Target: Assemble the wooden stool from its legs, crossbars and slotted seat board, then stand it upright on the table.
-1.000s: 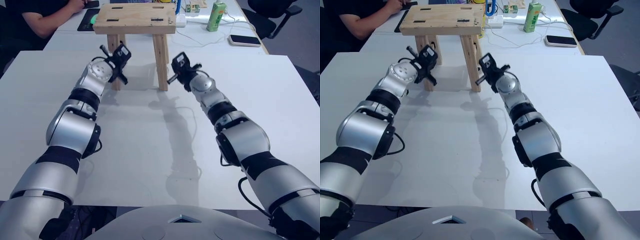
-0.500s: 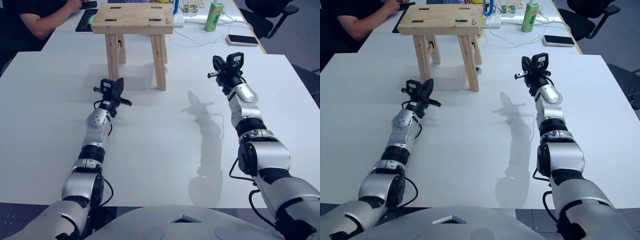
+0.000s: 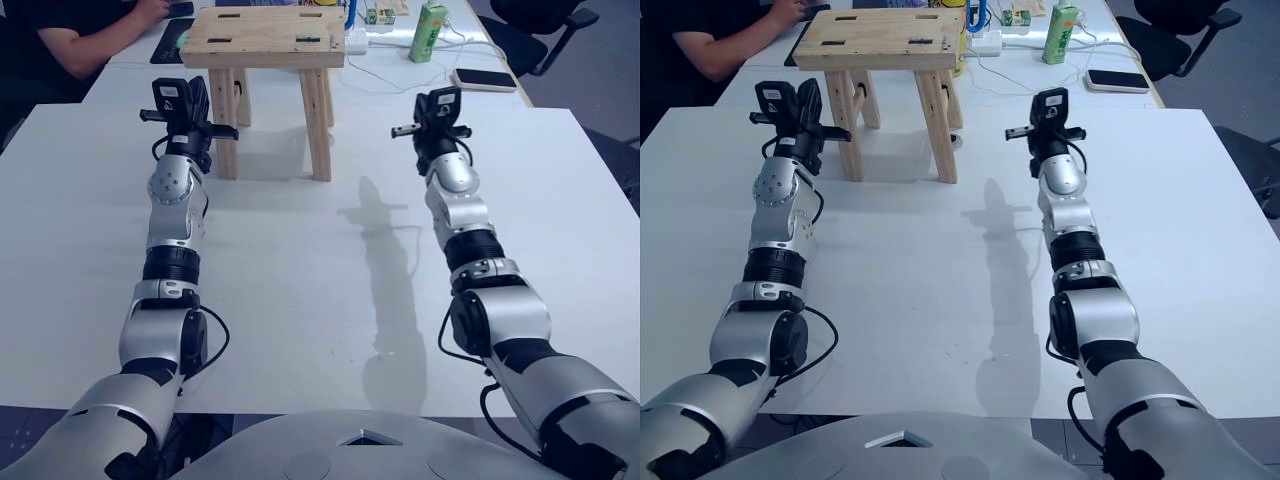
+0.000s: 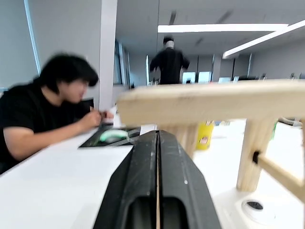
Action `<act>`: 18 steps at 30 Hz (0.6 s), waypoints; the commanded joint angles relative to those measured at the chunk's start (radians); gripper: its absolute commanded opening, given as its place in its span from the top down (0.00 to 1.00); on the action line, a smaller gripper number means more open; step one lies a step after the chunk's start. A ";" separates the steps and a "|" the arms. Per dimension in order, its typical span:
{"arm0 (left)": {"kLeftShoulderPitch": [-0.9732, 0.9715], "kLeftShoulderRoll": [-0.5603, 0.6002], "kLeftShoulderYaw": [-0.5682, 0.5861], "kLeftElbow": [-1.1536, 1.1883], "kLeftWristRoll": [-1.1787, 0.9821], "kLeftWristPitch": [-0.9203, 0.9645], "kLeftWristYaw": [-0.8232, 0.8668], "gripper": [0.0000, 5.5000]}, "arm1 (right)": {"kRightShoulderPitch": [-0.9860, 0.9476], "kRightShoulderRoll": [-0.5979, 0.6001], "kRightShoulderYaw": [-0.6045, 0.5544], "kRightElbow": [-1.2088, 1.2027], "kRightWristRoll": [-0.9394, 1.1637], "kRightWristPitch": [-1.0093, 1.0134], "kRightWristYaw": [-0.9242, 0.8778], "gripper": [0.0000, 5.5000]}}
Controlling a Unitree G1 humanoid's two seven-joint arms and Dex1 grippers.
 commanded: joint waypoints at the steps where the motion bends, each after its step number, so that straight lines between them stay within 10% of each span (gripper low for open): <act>1: -0.070 0.031 0.000 0.088 0.000 -0.016 -0.076 1.00 | 0.040 0.050 0.008 -0.056 0.002 0.023 -0.003 1.00; 18: 0.057 -0.048 -0.014 -0.003 -0.035 -0.014 -0.180 1.00 | 0.083 0.115 -0.015 -0.039 -0.006 -0.071 -0.037 1.00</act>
